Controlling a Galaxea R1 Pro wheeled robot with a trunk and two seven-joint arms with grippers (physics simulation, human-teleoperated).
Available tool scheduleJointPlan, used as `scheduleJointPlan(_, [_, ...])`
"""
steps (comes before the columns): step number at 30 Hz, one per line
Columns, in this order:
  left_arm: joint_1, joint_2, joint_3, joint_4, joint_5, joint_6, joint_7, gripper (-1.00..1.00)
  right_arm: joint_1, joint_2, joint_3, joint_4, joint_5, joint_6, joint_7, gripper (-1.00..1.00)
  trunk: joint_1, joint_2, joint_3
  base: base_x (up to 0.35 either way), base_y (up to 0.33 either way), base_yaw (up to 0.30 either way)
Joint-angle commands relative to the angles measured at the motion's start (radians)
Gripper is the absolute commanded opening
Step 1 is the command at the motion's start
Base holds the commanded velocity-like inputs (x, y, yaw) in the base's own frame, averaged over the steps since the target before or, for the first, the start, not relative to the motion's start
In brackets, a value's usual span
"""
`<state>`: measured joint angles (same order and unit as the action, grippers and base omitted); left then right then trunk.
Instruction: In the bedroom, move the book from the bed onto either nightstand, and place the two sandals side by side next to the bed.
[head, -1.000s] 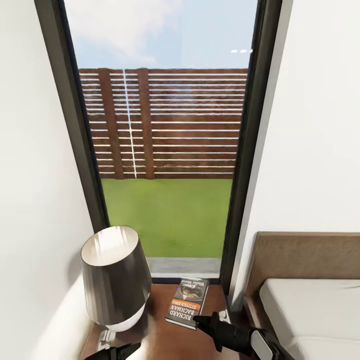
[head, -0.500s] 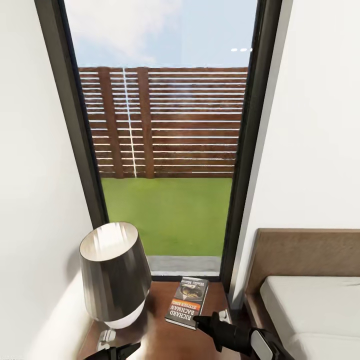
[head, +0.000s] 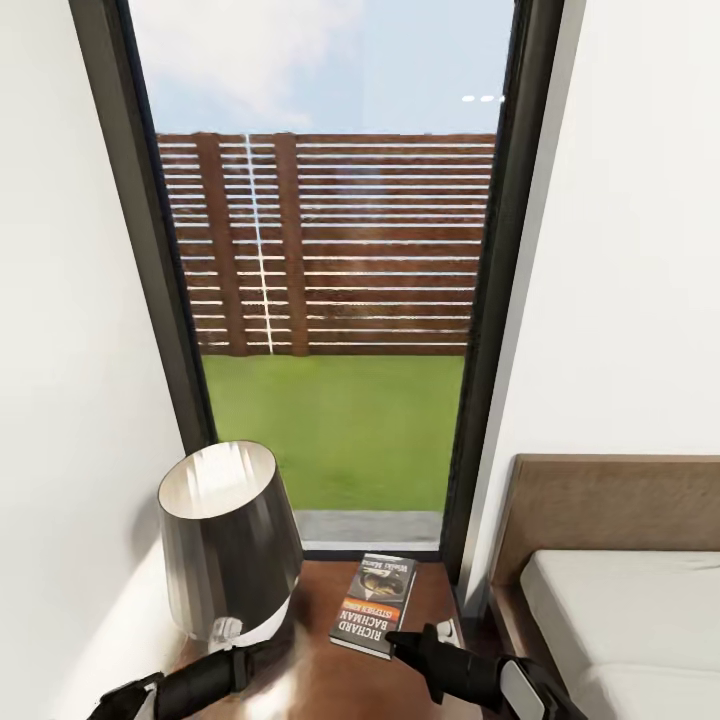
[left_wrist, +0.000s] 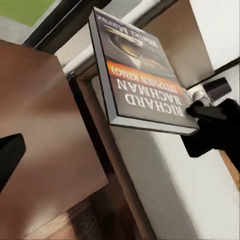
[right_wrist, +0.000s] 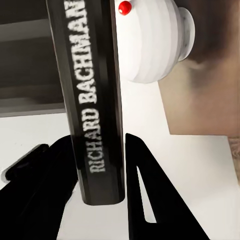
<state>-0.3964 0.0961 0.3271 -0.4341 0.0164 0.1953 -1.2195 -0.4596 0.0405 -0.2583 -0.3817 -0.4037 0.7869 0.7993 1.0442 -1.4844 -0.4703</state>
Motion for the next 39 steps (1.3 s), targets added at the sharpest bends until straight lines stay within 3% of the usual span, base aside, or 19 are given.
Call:
scheduleJointPlan(1, [-0.001, -0.011, 0.001, -0.044, 0.001, 0.049, -0.007, 1.00, -0.001, 0.001, -0.006, 0.000, 0.002, 0.005, 0.002, -1.00, 0.000, -0.001, -0.001, 0.000, 0.000, 0.000])
scheduleJointPlan(4, [-0.001, -0.019, -0.001, -0.137, 0.003, 0.088, -0.021, 1.00, -0.001, 0.001, -0.006, 0.000, 0.002, 0.005, 0.001, -1.00, 0.000, -0.001, -0.001, 0.000, 0.000, 0.000])
scheduleJointPlan(8, [-0.001, -0.026, -0.002, -0.172, -0.001, 0.139, -0.075, 1.00, -0.001, 0.001, -0.006, 0.000, 0.002, 0.005, 0.001, -1.00, 0.000, -0.001, -0.001, 0.000, 0.000, 0.000])
scheduleJointPlan(16, [-0.001, -0.037, -0.025, -0.181, -0.004, 0.161, -0.096, 1.00, -0.001, 0.001, -0.006, 0.000, 0.002, 0.005, 0.001, -1.00, 0.019, -0.036, -0.017, 0.000, 0.000, 0.000])
scheduleJointPlan(39, [-0.001, -0.038, -0.026, -0.180, -0.004, 0.162, -0.097, 1.00, -0.001, -0.001, -0.008, 0.000, 0.000, 0.003, 0.005, -1.00, 0.107, -0.197, -0.089, 0.000, 0.000, 0.000])
